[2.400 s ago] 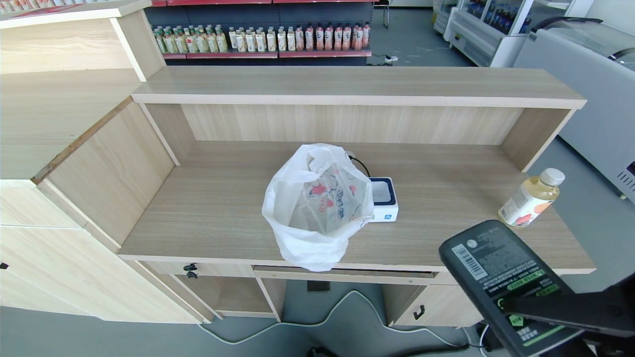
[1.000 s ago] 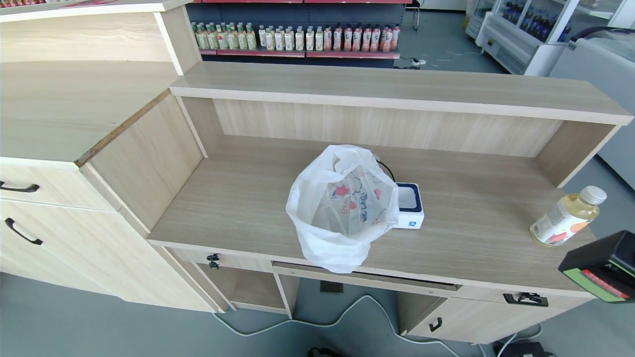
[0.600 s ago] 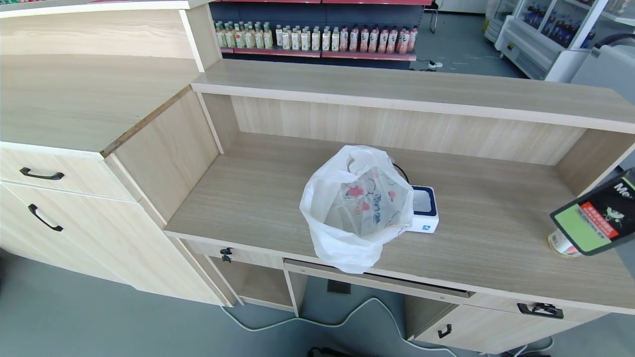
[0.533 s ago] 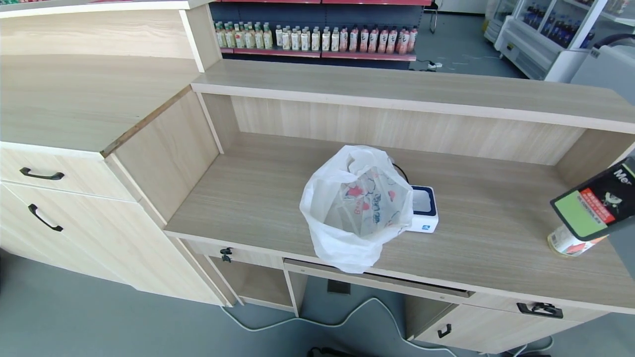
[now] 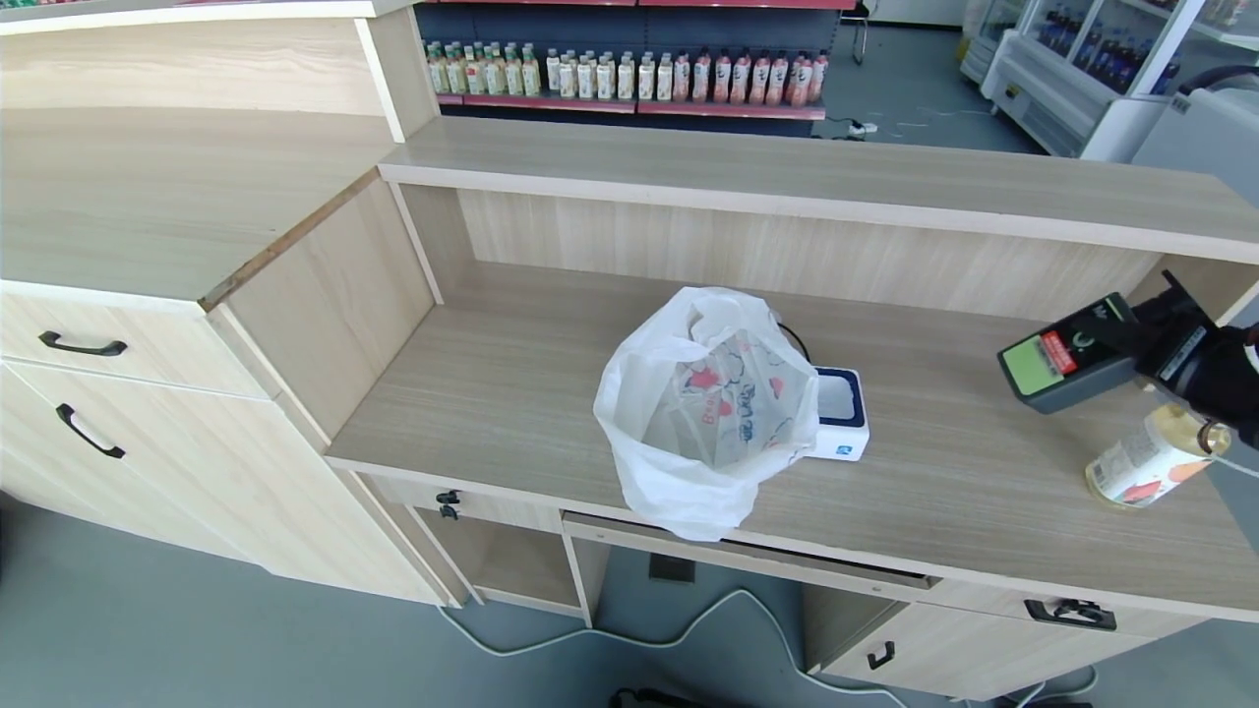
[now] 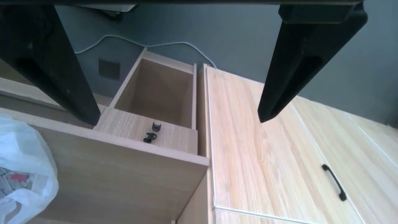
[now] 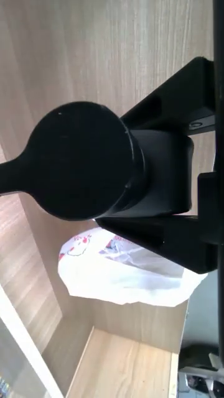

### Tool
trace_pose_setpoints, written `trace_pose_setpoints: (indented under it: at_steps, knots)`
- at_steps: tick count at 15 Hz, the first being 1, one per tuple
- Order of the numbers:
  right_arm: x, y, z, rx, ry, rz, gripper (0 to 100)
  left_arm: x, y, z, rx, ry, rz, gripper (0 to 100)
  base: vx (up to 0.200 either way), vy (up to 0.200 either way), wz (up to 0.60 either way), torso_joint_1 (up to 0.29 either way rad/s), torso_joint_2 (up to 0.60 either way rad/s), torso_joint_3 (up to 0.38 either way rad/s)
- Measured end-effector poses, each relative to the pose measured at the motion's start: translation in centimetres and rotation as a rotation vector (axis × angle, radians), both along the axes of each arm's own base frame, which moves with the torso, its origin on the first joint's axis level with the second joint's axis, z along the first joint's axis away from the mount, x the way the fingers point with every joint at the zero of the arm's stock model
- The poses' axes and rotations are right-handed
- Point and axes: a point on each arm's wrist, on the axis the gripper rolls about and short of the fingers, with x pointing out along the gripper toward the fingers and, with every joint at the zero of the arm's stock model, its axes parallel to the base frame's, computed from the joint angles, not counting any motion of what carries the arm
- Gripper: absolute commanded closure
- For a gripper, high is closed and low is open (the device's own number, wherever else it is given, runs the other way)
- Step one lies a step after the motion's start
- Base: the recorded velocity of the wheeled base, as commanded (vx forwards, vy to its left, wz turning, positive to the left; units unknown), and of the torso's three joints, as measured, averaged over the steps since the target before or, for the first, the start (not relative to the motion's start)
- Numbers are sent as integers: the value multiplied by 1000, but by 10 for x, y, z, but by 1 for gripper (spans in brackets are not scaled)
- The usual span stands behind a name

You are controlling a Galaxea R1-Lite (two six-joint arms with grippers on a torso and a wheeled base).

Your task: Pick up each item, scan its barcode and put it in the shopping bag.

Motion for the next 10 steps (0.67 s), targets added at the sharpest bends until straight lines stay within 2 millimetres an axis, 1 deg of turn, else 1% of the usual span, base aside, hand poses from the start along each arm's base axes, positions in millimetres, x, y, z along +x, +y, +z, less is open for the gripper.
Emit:
trace_pose_setpoints:
  at_steps: [2, 5, 7, 10]
  knots:
    - [27, 9, -16, 10, 22, 50, 100, 0, 0, 0, 0, 0, 0, 0, 0, 0, 0, 0, 0, 0]
    - [60, 21, -37, 16, 49, 109, 100, 0, 0, 0, 0, 0, 0, 0, 0, 0, 0, 0, 0, 0]
    - [78, 30, -46, 16, 42, 144, 100, 0, 0, 0, 0, 0, 0, 0, 0, 0, 0, 0, 0, 0]
    - [98, 47, -55, 18, 46, 205, 100, 0, 0, 0, 0, 0, 0, 0, 0, 0, 0, 0, 0, 0]
